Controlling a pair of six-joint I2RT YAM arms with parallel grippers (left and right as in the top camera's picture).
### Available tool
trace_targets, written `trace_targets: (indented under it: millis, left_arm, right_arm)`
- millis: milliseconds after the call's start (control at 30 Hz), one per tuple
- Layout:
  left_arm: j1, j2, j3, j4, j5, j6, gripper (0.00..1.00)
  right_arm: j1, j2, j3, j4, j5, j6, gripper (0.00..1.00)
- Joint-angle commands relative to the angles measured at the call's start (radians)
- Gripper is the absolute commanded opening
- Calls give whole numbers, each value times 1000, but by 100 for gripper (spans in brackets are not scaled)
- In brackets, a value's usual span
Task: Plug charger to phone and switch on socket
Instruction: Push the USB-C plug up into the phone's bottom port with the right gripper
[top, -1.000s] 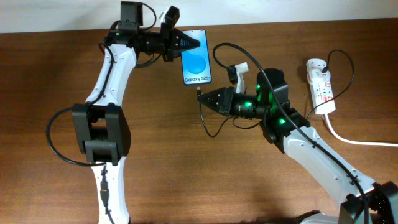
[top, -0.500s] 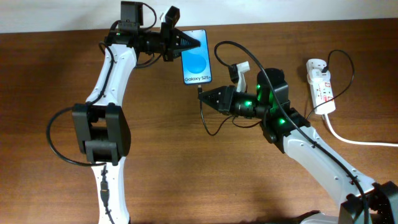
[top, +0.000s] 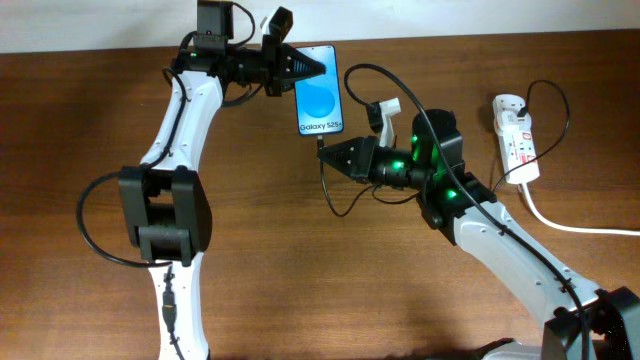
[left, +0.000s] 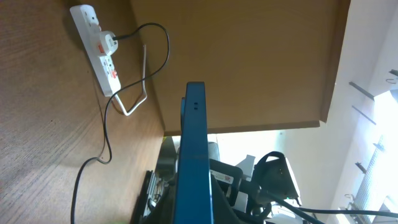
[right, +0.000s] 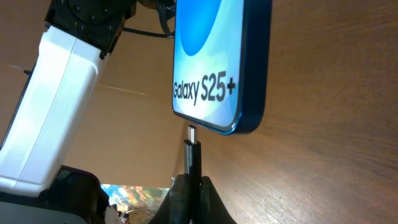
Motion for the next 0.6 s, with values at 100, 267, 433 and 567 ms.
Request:
trace_targets:
  millis: [100, 267, 433, 567]
  left_arm:
    - [14, -11, 13, 5, 35, -3, 0]
    - [14, -11, 13, 2, 35, -4, 0]
    - [14, -11, 13, 1, 35, -4, 0]
    - [12, -11, 13, 2, 35, -4, 0]
  right_arm:
    - [-2, 3, 6, 2, -25, 5, 4]
    - [-3, 3, 6, 2, -9, 5, 4]
    - [-3, 3, 6, 1, 2, 5, 4]
    - [-3, 3, 6, 2, 24, 5, 4]
